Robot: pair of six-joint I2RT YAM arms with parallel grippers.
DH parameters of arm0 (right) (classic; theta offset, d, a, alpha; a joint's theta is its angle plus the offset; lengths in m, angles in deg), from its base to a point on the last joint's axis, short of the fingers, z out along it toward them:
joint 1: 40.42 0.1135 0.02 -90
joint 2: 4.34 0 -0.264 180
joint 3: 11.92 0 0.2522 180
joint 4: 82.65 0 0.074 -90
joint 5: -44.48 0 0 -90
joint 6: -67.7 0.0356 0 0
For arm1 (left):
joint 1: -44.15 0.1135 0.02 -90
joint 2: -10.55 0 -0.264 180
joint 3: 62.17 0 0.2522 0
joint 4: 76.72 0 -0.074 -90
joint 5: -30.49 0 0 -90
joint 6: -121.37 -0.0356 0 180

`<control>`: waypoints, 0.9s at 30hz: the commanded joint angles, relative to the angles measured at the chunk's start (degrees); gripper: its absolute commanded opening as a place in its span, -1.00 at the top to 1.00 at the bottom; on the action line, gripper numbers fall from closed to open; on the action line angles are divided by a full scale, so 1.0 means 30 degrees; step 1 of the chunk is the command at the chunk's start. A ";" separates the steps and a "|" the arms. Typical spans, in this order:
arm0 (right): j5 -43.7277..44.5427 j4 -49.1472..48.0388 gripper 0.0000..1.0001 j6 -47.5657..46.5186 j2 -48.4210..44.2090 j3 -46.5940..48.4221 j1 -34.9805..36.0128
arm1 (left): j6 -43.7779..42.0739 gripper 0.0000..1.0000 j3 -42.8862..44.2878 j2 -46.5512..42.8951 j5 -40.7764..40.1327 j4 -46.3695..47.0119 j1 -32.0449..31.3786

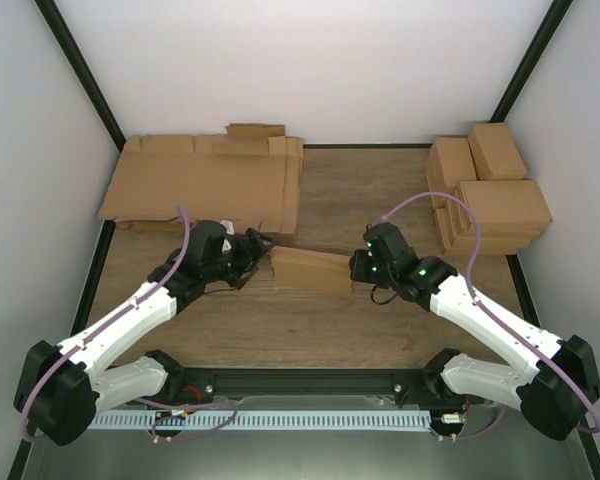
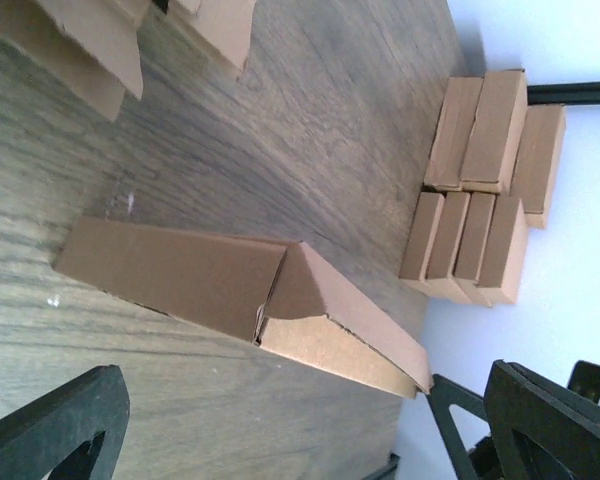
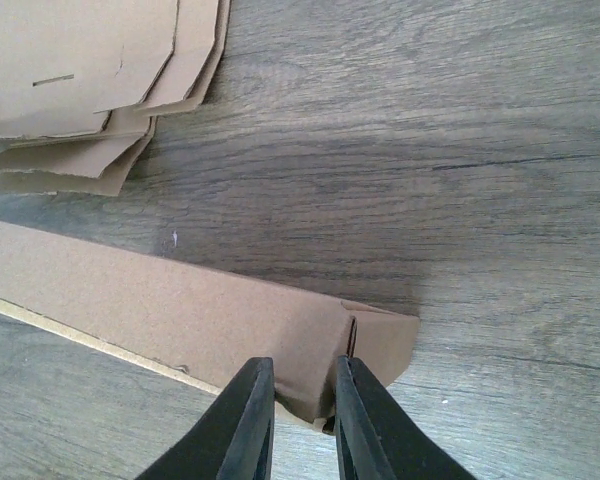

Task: Fold the paper box

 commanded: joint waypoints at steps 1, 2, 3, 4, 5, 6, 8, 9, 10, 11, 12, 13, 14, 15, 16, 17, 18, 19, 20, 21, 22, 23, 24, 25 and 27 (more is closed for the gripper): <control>-0.0414 0.1559 0.62 -0.0483 0.0543 -0.0480 -0.0068 | 0.2456 -1.00 -0.0896 -0.0123 0.1562 0.2682 0.0064; -0.0435 0.1557 0.62 -0.0500 0.0548 -0.0457 -0.0068 | 0.2522 -1.00 -0.0860 0.0001 0.1624 0.2641 0.0064; -0.0445 0.1568 0.62 -0.0506 0.0582 -0.0440 -0.0060 | 0.2581 -0.99 -0.0863 0.0104 0.1632 0.2610 0.0072; -0.0479 0.1581 0.62 -0.0496 0.0561 -0.0423 -0.0067 | 0.2695 -0.96 -0.0882 0.0205 0.1633 0.2573 0.0065; -0.0512 0.1578 0.62 -0.0502 0.0565 -0.0443 -0.0068 | 0.2845 -0.90 -0.0895 0.0276 0.1633 0.2565 0.0072; -0.0517 0.1556 0.62 -0.0517 0.0526 -0.0438 -0.0064 | 0.3049 -0.82 -0.0926 0.0326 0.1659 0.2626 0.0065; -0.0532 0.1526 0.62 -0.0503 0.0490 -0.0465 -0.0068 | 0.3322 -0.68 -0.0997 0.0410 0.1720 0.2734 0.0064; -0.0537 0.1517 0.62 -0.0503 0.0500 -0.0433 -0.0064 | 0.3377 -0.62 -0.0979 0.0478 0.1739 0.2761 0.0064; -0.0520 0.1512 0.62 -0.0525 0.0517 -0.0440 -0.0067 | 0.3336 -0.60 -0.0947 0.0530 0.1738 0.2768 0.0068; -0.0518 0.1537 0.62 -0.0524 0.0542 -0.0416 -0.0053 | 0.3280 -0.59 -0.0910 0.0632 0.1767 0.2769 0.0068; -0.0517 0.1580 0.62 -0.0546 0.0563 -0.0416 -0.0066 | 0.3284 -0.59 -0.0902 0.0714 0.1826 0.2791 0.0072; -0.0506 0.1571 0.62 -0.0534 0.0573 -0.0398 -0.0067 | 0.3332 -0.58 -0.0927 0.0856 0.1877 0.2830 0.0080; -0.0501 0.1597 0.62 -0.0536 0.0563 -0.0392 -0.0068 | 0.3411 -0.57 -0.0992 0.0962 0.1909 0.2879 0.0066; -0.0516 0.1599 0.62 -0.0505 0.0536 -0.0406 -0.0053 | 0.3564 -0.55 -0.1070 0.1092 0.1917 0.2871 0.0068; -0.0517 0.1599 0.62 -0.0507 0.0522 -0.0411 -0.0066 | 0.3763 -0.53 -0.1153 0.1204 0.1910 0.2932 0.0072; -0.0532 0.1599 0.62 -0.0481 0.0517 -0.0394 -0.0067 | 0.3956 -0.51 -0.1335 0.1331 0.1877 0.3038 0.0065; -0.0545 0.1584 0.62 -0.0489 0.0501 -0.0428 -0.0068 | 0.4193 -0.50 -0.1508 0.1446 0.1869 0.3202 0.0064; -0.0572 0.1572 0.62 -0.0512 0.0477 -0.0421 -0.0068 | 0.4464 -0.50 -0.1676 0.1552 0.1882 0.3526 0.0064; -0.0575 0.1570 0.62 -0.0504 0.0441 -0.0446 -0.0060 | 0.4717 -0.50 -0.1873 0.1693 0.1998 0.4090 0.0064; -0.0576 0.1584 0.62 -0.0488 0.0433 -0.0453 -0.0067 | 0.4980 -0.50 -0.2041 0.1839 0.2188 0.4600 0.0064; -0.0576 0.1597 0.62 -0.0475 0.0418 -0.0454 -0.0068 | 0.5119 -0.50 -0.2084 0.2037 0.2340 0.4836 0.0064; -0.0598 0.1599 0.62 -0.0474 0.0416 -0.0465 -0.0068 | 0.5191 -0.48 -0.2085 0.2197 0.2388 0.4935 0.0072; -0.0604 0.1603 0.62 -0.0481 0.0423 -0.0459 -0.0064 | 0.5200 -0.41 -0.2060 0.2309 0.2354 0.4948 0.0065; -0.0605 0.1600 0.62 -0.0474 0.0405 -0.0444 -0.0067 | 0.5242 -0.33 -0.2097 0.2378 0.2276 0.4964 0.0064; -0.0620 0.1599 0.62 -0.0474 0.0427 -0.0459 -0.0068 | 0.5407 -0.12 -0.2283 0.2435 0.2086 0.5048 0.0064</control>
